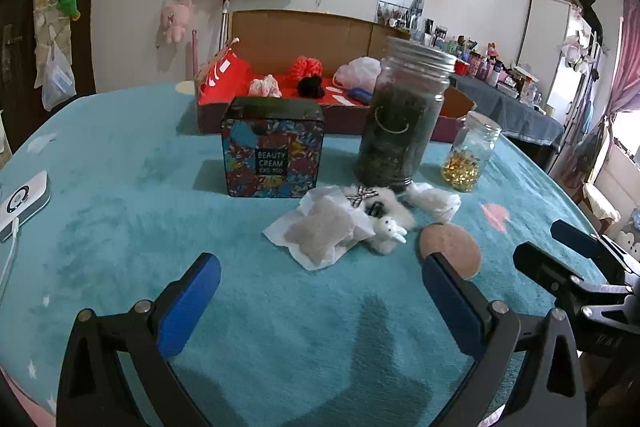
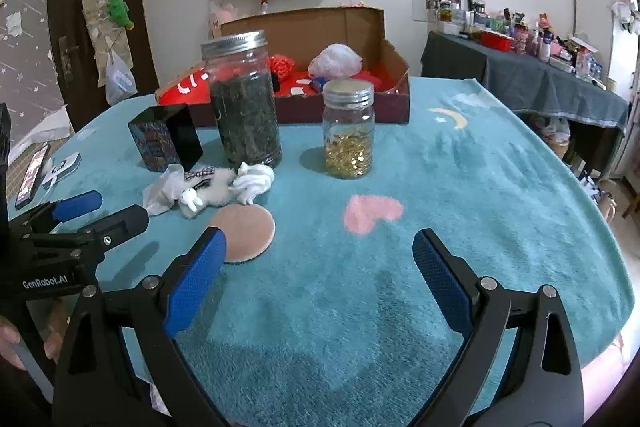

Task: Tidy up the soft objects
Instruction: 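Grasp the white tissue with the left tool while the right grasps the tan round puff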

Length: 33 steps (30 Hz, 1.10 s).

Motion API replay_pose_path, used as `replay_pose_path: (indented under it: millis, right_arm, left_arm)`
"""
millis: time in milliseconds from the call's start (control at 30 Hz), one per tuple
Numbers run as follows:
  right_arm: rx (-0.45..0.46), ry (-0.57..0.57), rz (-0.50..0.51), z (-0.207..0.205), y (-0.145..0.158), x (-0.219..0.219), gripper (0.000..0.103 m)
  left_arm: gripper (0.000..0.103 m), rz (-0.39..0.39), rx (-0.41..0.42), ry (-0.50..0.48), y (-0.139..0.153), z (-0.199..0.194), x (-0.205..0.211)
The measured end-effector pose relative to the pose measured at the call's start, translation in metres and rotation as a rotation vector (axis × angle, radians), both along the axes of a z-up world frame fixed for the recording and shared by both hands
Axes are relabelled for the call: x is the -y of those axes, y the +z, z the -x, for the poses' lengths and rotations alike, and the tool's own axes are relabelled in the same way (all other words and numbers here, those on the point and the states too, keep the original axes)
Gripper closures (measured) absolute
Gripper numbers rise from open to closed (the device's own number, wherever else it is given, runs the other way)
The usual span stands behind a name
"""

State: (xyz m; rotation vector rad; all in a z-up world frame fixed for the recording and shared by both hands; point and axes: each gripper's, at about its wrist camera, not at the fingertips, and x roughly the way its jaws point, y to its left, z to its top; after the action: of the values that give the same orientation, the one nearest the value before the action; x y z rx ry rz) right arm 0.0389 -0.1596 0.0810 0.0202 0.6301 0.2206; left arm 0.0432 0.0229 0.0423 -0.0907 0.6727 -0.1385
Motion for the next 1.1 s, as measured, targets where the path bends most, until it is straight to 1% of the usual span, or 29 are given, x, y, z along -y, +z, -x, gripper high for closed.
replay_pose_path:
  millis: [300, 400, 467, 600, 633, 667, 733, 767, 800, 833, 867, 900, 933, 967, 1000, 1067, 1100]
  right_arm:
    - [-0.077, 0.103, 0.006, -0.022, -0.005, -0.018, 0.007]
    - [-0.111, 0.147, 0.001, -0.032, -0.007, -0.023, 0.007]
    - [-0.139, 0.173, 0.006, -0.039, -0.01, -0.027, 0.007]
    - [-0.183, 0.233, -0.003, -0.05, -0.015, -0.035, 0.008]
    - [-0.187, 0.242, 0.005, -0.052, -0.016, -0.038, 0.008]
    - [-0.191, 0.251, 0.022, -0.053, -0.018, -0.041, 0.008]
    - [-0.186, 0.271, 0.034, -0.052, -0.019, -0.044, 0.013]
    - [-0.18, 0.281, 0.039, -0.051, -0.018, -0.045, 0.02]
    - [-0.177, 0.292, 0.042, -0.05, -0.019, -0.047, 0.03]
    - [-0.171, 0.296, 0.059, -0.048, -0.02, -0.049, 0.036]
    - [-0.161, 0.303, 0.067, -0.047, -0.019, -0.05, 0.044]
    - [-0.156, 0.32, 0.064, -0.045, -0.019, -0.05, 0.052]
    - [-0.149, 0.325, 0.063, -0.043, -0.019, -0.05, 0.054]
    - [-0.145, 0.327, 0.061, -0.042, -0.018, -0.05, 0.063]
    - [-0.142, 0.332, 0.053, -0.041, -0.018, -0.048, 0.074]
    - [-0.145, 0.342, 0.022, -0.038, -0.016, -0.044, 0.079]
    - [-0.142, 0.341, 0.018, -0.038, -0.014, -0.042, 0.081]
  left_arm:
    - [0.002, -0.021, -0.078, -0.033, 0.004, -0.025, -0.007]
    - [0.006, -0.03, -0.103, -0.051, 0.005, -0.036, -0.008]
    - [0.01, -0.031, -0.125, -0.067, 0.004, -0.044, -0.008]
    - [0.014, -0.034, -0.176, -0.101, -0.004, -0.057, -0.008]
    - [0.017, -0.033, -0.187, -0.11, -0.006, -0.059, -0.008]
    - [0.018, -0.039, -0.188, -0.113, -0.008, -0.06, -0.007]
    - [0.021, -0.03, -0.18, -0.125, -0.007, -0.06, -0.008]
    - [0.026, -0.024, -0.179, -0.133, -0.007, -0.06, -0.009]
    - [0.03, -0.017, -0.174, -0.138, -0.007, -0.059, -0.01]
    - [0.042, -0.014, -0.169, -0.139, -0.007, -0.059, -0.01]
    - [0.054, -0.015, -0.167, -0.141, -0.006, -0.057, -0.011]
    - [0.059, -0.014, -0.164, -0.145, -0.006, -0.057, -0.011]
    - [0.071, -0.01, -0.161, -0.148, -0.005, -0.055, -0.011]
    - [0.077, -0.008, -0.16, -0.148, -0.005, -0.055, -0.012]
    - [0.079, -0.003, -0.16, -0.148, -0.003, -0.054, -0.012]
    - [0.084, 0.01, -0.154, -0.16, 0.001, -0.05, -0.012]
    - [0.084, 0.014, -0.151, -0.168, 0.004, -0.048, -0.012]
